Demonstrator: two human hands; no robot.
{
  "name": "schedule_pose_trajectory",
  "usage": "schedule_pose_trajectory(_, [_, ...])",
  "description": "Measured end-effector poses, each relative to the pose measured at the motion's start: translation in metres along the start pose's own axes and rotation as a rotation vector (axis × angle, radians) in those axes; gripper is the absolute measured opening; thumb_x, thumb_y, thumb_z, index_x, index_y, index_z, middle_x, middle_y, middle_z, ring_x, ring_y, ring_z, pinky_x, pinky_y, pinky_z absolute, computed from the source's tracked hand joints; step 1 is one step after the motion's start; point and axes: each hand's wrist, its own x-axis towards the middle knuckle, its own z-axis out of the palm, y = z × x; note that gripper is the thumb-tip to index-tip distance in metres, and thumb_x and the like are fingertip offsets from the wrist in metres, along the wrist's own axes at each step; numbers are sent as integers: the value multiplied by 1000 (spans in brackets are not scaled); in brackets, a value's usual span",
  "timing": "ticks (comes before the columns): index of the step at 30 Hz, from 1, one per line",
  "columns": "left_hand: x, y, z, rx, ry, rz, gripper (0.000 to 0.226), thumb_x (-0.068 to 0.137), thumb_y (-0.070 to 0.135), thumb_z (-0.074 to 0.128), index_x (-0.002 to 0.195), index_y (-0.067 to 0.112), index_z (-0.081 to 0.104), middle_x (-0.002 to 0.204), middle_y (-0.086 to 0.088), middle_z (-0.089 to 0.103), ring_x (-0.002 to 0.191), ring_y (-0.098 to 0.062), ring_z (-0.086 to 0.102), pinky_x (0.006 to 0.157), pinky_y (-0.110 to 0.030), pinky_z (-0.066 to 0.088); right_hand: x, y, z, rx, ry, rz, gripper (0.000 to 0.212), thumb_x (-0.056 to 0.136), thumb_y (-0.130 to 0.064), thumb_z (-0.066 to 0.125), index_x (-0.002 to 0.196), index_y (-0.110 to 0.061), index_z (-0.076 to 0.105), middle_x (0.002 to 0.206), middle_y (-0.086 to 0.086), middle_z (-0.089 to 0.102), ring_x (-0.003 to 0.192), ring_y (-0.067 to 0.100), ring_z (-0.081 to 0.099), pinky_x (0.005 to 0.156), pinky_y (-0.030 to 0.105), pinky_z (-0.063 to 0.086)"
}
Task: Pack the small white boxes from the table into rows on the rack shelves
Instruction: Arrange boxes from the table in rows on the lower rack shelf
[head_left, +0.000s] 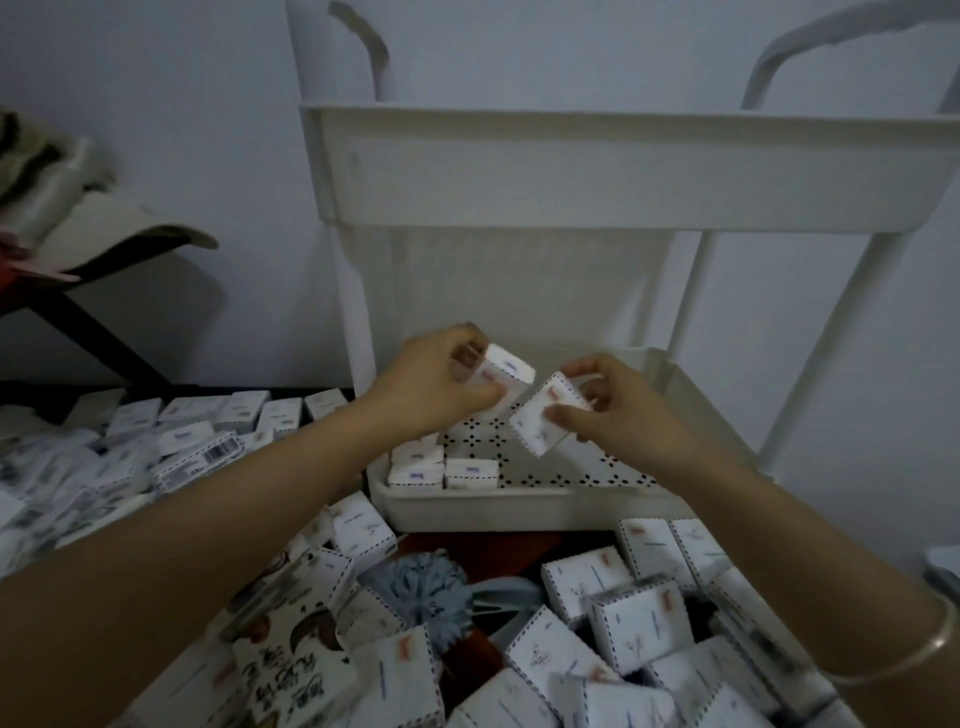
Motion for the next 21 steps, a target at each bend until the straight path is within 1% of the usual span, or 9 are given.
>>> schedule_pose_trajectory(2, [4,-5,6,103,10,-25,28,81,22,72,104,15,57,101,-2,66,88,-18,64,77,-35,55,9,5,0,-37,79,3,31,81,-25,76,101,-33,53,101,-2,69,85,15,66,77,39,56])
schedule_pose_trajectory(3, [5,-7,9,191,-4,-11,29,81,22,71,105,14,56,99,-3,66,87,-18,63,72,-33,52,12,7,1,-69,106,3,30,81,-25,75,99,-32,53,102,-3,68,87,15,65,79,41,56])
schedule_pose_trajectory(6, [4,-13,16,368,-104,56,35,83,24,69,113,21,52,91,1,63,80,-13,58,60,-25,40,17,9,5,-233,152,-22,27,83,-27,72,103,-30,54,103,-8,65,87,12,63,71,35,56])
schedule_pose_trajectory(8, [2,-16,16,376,-195,49,32,84,27,70,111,29,52,83,6,61,72,-7,54,56,-22,37,19,9,10,-298,174,-53,28,84,-29,71,107,-29,55,102,-8,65,87,12,62,66,33,55])
schedule_pose_trajectory(10, [1,-18,16,384,-273,23,29,83,29,71,108,26,55,88,7,62,73,-8,54,58,-22,39,21,6,15,-308,175,-81,29,84,-29,71,109,-27,56,104,-6,66,89,14,63,70,34,54])
schedule_pose_trajectory(12, [-1,-19,15,443,-333,20,33,83,30,69,112,21,57,99,4,63,81,-12,56,68,-27,47,23,2,21,-315,140,-102,31,85,-29,71,112,-26,57,106,-4,67,92,17,63,78,35,53])
schedule_pose_trajectory(14, [-3,-20,13,530,-363,74,28,84,30,66,108,20,56,96,2,64,85,-16,59,70,-30,47,24,-2,27,-327,92,-129,32,84,-28,72,113,-25,58,106,-2,68,92,18,64,80,36,53])
schedule_pose_trajectory(17, [-8,-18,12,653,-337,185,16,86,33,60,97,21,60,80,4,60,81,-18,58,66,-27,32,25,-8,37,-318,26,-156,35,84,-25,73,115,-23,59,106,0,68,84,16,63,77,31,52])
schedule_pose_trajectory(21, [-15,-15,10,778,-285,242,24,85,32,55,103,27,71,86,5,63,83,-15,51,73,-27,32,28,-11,48,-187,-165,-75,29,87,-20,70,114,-18,60,110,9,64,91,27,66,84,45,55])
